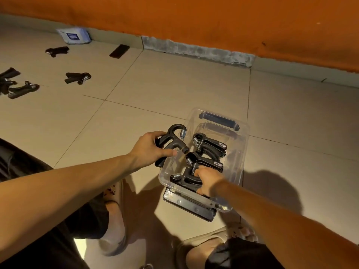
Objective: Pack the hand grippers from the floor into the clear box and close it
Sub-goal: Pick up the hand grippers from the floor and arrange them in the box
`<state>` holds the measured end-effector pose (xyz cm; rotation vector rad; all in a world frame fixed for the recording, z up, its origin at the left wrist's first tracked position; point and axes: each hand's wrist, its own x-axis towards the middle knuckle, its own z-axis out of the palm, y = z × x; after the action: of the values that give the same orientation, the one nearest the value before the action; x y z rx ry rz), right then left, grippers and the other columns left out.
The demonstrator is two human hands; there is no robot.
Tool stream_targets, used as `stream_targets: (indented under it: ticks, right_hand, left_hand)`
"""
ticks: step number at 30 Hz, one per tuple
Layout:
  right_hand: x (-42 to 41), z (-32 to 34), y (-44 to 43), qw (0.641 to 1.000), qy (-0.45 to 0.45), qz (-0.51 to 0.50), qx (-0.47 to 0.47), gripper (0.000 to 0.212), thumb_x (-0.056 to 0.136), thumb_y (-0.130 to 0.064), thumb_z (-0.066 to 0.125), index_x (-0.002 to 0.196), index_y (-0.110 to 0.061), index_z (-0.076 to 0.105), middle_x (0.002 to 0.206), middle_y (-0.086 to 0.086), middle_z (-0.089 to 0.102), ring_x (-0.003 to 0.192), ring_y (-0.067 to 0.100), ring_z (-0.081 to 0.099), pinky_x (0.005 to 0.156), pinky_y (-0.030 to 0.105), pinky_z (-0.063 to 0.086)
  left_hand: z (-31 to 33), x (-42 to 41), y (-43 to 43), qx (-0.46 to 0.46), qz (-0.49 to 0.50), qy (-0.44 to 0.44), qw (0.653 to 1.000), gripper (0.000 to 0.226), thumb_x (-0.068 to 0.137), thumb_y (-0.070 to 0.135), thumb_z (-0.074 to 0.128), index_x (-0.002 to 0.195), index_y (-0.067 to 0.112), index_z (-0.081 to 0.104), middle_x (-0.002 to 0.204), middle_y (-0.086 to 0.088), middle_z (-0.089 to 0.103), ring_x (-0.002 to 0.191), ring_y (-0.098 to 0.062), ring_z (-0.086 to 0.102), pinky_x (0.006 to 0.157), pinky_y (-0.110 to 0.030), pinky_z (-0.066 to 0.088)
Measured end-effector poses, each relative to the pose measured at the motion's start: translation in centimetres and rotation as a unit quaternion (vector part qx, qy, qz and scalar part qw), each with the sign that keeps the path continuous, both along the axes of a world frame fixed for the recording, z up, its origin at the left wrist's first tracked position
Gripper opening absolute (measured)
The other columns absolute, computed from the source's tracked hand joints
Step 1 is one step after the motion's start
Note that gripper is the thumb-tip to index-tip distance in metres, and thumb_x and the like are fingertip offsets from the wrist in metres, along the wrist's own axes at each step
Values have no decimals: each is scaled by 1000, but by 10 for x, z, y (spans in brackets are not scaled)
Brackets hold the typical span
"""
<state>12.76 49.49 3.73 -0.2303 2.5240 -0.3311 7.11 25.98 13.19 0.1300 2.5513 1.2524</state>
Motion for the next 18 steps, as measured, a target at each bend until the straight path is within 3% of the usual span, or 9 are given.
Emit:
stream_targets:
  ticks: [8, 18]
  right_hand:
    - [0, -4, -2, 999, -19, -35, 0, 69, 79, -33, 84, 140, -19, 55, 138, 1, 56, 124, 24, 57, 106, 35, 46]
    - [0, -4, -4, 996, -44, -73, -4, 70, 82, -35, 82, 143, -22, 51, 141, 1, 53, 129, 24, 52, 111, 37, 42]
  left_hand:
    - [-11, -1, -7, 57, 25, -30, 998, 59, 65, 40, 95, 118, 28, 71, 97, 9, 76, 87, -6, 72, 79, -22, 55]
    - [-9, 4, -6, 96, 40, -49, 993, 53, 68, 27, 94, 116, 24, 71, 95, 7, 76, 81, -2, 72, 65, -10, 53]
